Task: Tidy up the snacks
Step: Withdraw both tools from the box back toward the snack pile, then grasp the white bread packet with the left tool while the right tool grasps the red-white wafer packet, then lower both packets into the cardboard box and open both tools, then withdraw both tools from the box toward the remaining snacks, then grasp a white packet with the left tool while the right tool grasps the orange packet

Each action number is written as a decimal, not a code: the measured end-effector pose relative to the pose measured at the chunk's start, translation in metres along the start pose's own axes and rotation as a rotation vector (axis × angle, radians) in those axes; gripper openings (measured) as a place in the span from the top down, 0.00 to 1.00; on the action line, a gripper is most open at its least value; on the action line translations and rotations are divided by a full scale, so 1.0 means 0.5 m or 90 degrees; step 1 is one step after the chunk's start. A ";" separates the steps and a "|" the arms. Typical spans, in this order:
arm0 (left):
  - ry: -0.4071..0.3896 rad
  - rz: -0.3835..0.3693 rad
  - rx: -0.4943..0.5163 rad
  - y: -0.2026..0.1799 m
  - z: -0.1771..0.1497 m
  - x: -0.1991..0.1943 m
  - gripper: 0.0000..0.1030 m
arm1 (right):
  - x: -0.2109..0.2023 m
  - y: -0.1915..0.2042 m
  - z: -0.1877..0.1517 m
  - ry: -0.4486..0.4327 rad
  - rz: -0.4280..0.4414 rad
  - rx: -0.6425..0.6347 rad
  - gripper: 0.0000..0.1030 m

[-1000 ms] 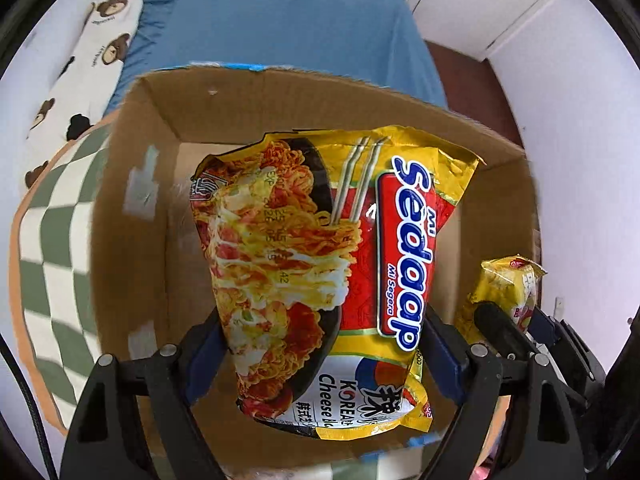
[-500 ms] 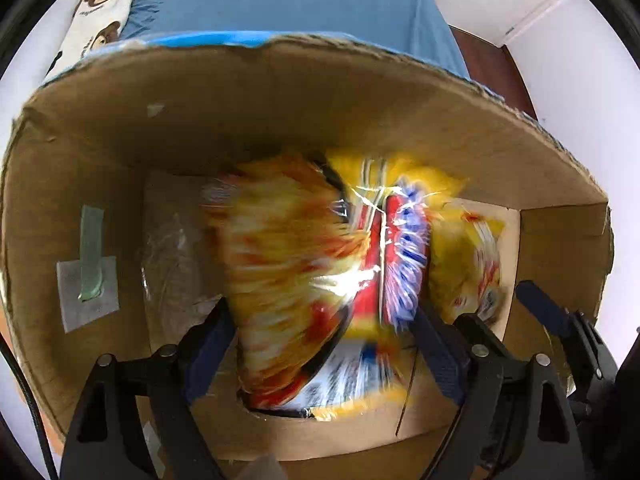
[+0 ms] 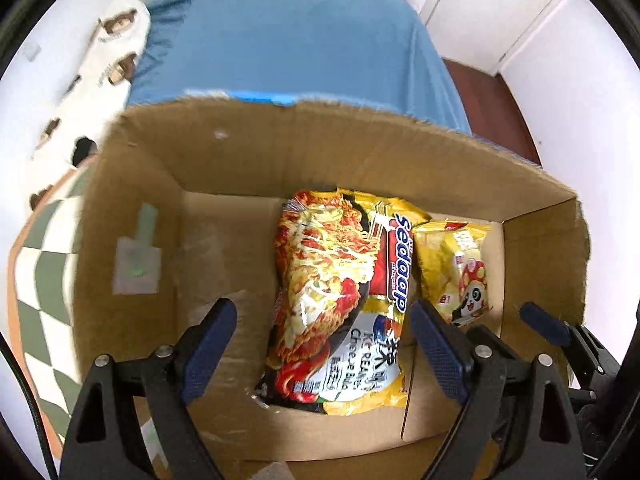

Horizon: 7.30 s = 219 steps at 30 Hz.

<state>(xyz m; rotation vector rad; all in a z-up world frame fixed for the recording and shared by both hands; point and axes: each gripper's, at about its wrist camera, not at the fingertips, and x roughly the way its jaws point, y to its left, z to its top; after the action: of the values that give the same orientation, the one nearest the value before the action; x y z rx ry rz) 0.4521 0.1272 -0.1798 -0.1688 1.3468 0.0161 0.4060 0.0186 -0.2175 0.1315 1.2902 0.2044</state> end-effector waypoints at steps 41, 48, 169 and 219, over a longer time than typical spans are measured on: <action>-0.021 0.136 0.049 0.092 -0.461 -0.080 0.14 | -0.164 0.070 -0.456 0.001 -0.051 -0.176 0.19; 0.143 0.143 0.157 0.069 -0.559 0.098 0.14 | -0.045 0.053 -0.520 0.046 -0.096 -0.225 0.22; -0.149 0.027 0.026 0.034 -0.164 -0.182 0.03 | -0.228 0.027 -0.137 -0.077 -0.072 -0.024 0.05; 0.143 0.007 -0.323 0.303 -0.660 0.107 0.49 | 0.085 0.179 -0.441 0.161 0.010 0.015 0.32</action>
<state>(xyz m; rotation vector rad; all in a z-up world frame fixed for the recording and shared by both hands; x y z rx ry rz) 0.1279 0.2290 -0.3186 -0.6050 1.5470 0.3590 0.1981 0.1117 -0.2989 0.1400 1.5443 0.2244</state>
